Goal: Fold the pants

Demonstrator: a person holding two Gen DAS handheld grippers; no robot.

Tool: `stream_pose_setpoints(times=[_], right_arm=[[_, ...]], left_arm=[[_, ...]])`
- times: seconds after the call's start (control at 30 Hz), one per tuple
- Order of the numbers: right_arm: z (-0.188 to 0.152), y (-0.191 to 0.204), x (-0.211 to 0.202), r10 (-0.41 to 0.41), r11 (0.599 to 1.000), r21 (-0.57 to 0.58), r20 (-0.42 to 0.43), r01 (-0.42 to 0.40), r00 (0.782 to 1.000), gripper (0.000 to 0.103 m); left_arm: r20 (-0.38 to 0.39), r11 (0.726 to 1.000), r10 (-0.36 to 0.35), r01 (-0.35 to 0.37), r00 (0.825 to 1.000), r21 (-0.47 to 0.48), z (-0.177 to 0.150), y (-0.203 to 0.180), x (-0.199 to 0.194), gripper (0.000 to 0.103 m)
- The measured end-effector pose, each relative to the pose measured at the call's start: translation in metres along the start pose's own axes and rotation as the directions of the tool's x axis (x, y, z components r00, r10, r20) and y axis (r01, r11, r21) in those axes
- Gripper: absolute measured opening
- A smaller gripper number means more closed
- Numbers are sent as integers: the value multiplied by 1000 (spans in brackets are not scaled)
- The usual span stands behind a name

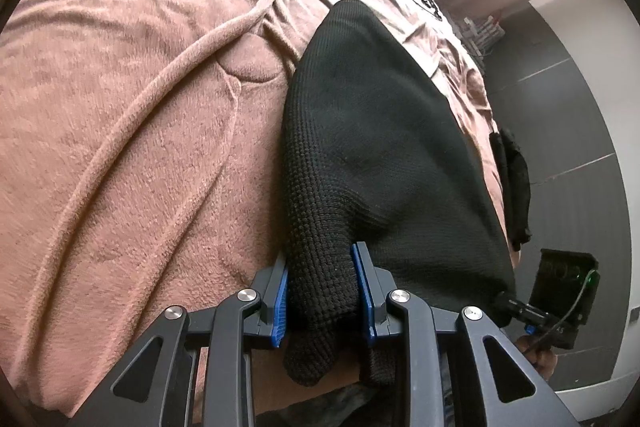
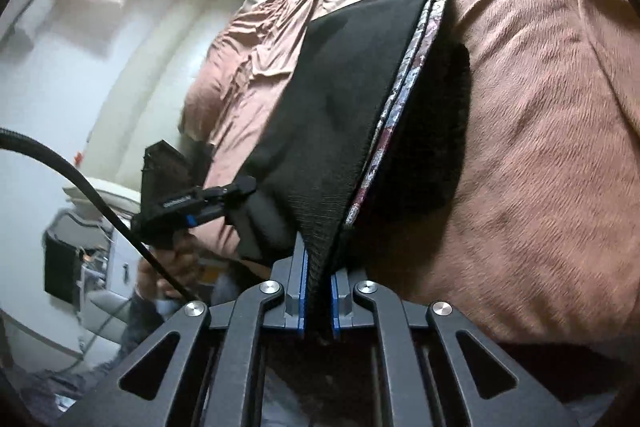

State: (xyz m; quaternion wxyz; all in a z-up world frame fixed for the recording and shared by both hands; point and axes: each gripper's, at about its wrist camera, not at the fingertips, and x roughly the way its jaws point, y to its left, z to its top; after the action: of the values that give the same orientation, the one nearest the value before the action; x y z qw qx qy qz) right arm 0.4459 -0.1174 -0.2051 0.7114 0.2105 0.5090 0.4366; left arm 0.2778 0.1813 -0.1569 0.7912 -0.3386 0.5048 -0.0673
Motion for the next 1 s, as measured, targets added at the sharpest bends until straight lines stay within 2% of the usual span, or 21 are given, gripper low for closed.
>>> stream_pose_setpoints(times=[0.23,0.37,0.5,0.57,0.67,0.77,0.83,0.9,0.97,1.0], right_arm=[[-14,-15,10,29,998,54,-25,-28,999,5],[-16,-26,15,17,996,83,-33,-14,999,5],[-13,-30,8,-7,994,106,-18,9,1000,5],[-12,-31,7,-6,993,118,-19,8,1000,5],[-12,-19,5,7,996,92,-26,-5,1000,4],[-16,-11,3,12,998,63,-40,-10,999,4],[-17,-14,8,-59,997,53,-61,62,996,4],[-14,-24,15,-96,993,60,-79,101,992,6],[-10,-27,16,-108,990,79,-83,115,991,11],[-8,-24,13,-114,991,70,-69,118,991,17]], left_arm=[[-4,1000,14,-14,1000,1,-1,5,-5,30],[-28,999,35,-35,999,0,-9,8,1,44],[-46,1000,26,-25,999,9,-17,9,4,44],[-54,999,32,-31,998,30,-20,8,4,29],[-65,998,41,-38,997,45,-20,7,1,26],[-77,998,36,-31,996,59,-22,6,-3,26],[-94,997,31,-25,995,69,-22,6,-1,29],[-101,997,41,-34,994,73,-22,5,3,31],[-94,996,49,-41,994,84,-19,1,4,33],[-90,995,50,-43,995,86,-18,0,3,34]])
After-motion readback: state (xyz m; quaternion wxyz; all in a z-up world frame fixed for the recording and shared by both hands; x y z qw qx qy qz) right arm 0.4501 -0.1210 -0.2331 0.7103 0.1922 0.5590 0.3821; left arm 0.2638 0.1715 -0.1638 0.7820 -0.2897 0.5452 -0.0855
